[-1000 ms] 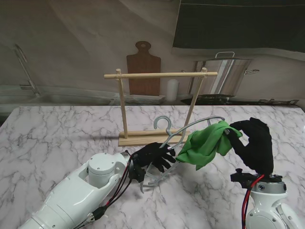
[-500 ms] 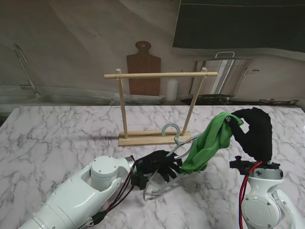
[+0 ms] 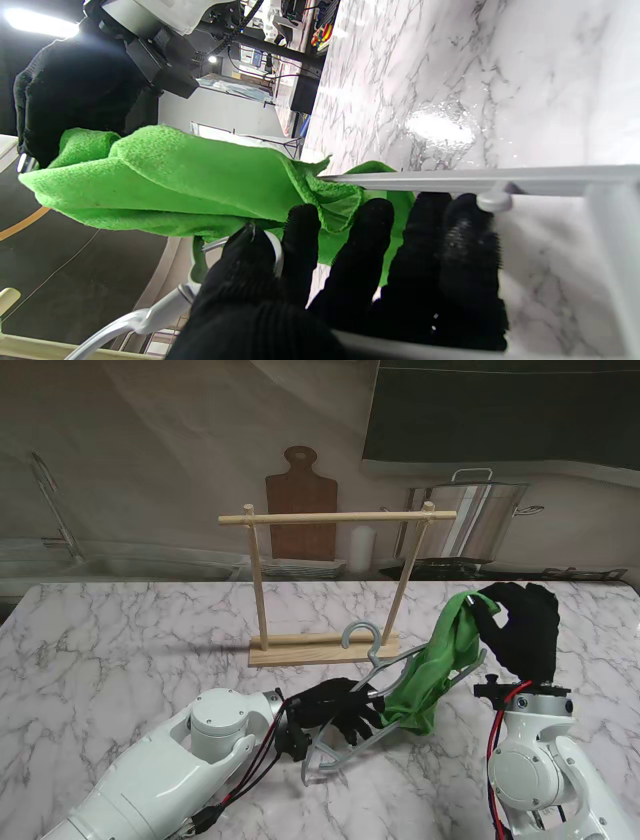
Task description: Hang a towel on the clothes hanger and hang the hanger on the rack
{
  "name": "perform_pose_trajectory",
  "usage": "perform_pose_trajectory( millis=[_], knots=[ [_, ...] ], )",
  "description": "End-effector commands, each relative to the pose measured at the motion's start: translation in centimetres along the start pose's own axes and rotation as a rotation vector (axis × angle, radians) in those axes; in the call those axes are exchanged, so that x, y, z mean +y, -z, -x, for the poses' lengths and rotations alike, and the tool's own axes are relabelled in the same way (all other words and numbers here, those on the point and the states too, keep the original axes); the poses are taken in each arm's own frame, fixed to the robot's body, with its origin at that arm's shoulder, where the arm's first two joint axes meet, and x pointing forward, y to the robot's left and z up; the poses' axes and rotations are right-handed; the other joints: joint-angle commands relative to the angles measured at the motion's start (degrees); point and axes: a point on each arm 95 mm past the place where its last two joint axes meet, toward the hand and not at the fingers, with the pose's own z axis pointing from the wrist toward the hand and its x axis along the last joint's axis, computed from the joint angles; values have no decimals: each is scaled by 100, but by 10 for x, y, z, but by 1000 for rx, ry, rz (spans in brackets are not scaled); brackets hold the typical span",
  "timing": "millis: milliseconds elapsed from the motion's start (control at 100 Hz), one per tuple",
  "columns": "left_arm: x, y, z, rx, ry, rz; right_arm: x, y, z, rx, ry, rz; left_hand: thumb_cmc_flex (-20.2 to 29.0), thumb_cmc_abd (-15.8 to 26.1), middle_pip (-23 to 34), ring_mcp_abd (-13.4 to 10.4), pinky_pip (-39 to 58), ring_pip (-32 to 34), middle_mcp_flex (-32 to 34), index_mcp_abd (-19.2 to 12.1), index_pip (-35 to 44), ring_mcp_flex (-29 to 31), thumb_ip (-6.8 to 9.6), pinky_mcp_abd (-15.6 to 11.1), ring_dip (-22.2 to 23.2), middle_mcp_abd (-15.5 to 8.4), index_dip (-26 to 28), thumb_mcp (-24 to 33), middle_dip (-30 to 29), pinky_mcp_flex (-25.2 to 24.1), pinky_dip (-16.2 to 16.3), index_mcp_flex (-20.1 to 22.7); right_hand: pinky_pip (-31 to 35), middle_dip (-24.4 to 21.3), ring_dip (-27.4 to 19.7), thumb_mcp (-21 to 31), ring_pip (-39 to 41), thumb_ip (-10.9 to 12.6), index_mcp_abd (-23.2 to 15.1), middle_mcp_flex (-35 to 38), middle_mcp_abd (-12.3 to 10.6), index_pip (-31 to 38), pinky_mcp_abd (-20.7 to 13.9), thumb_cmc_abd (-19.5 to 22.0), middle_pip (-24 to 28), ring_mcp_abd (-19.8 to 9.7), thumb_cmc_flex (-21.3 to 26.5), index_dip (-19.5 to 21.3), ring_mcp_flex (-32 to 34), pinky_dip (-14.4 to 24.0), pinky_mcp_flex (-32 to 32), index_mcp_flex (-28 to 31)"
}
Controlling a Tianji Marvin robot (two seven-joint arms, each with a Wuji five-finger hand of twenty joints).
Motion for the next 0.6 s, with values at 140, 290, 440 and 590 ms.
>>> perform_pose_trajectory(
  millis=[140,290,440,590],
  knots=[
    [1,-1,-5,13,-3,-5,-16,13,2,-12,15,-87,460,469,92,277,-1469,169,310,-247,2,165,10,44,98,-51,12,138,115,136,28,103,27,11,85,210,102,32,-101,-100,92,237,-78,277,177,-71,460,17,-83,20,-131,58],
    [0,1,-10,19,-21,-11,-19,21,1,-7,20,-108,475,452,103,270,-1426,207,351,-217,13,209,14,47,122,-63,11,144,144,180,38,126,34,7,85,215,112,33,-94,-108,100,243,-75,271,176,-60,464,1,-87,21,-137,64],
    [-4,4,-15,22,-37,-20,-17,29,-1,-5,22,-126,488,452,92,285,-1418,205,344,-189,16,199,17,55,127,-55,13,147,155,173,35,133,39,3,83,227,120,35,-74,-92,116,246,-76,262,176,-30,469,-14,-87,21,-143,78],
    [-8,7,-19,20,-57,-33,-12,39,-4,1,40,-136,493,446,86,289,-1413,207,342,-190,22,197,17,55,131,-41,22,145,161,175,31,142,52,0,86,240,132,35,-56,-75,132,240,-62,242,173,-14,470,-28,-80,27,-139,96]
  ],
)
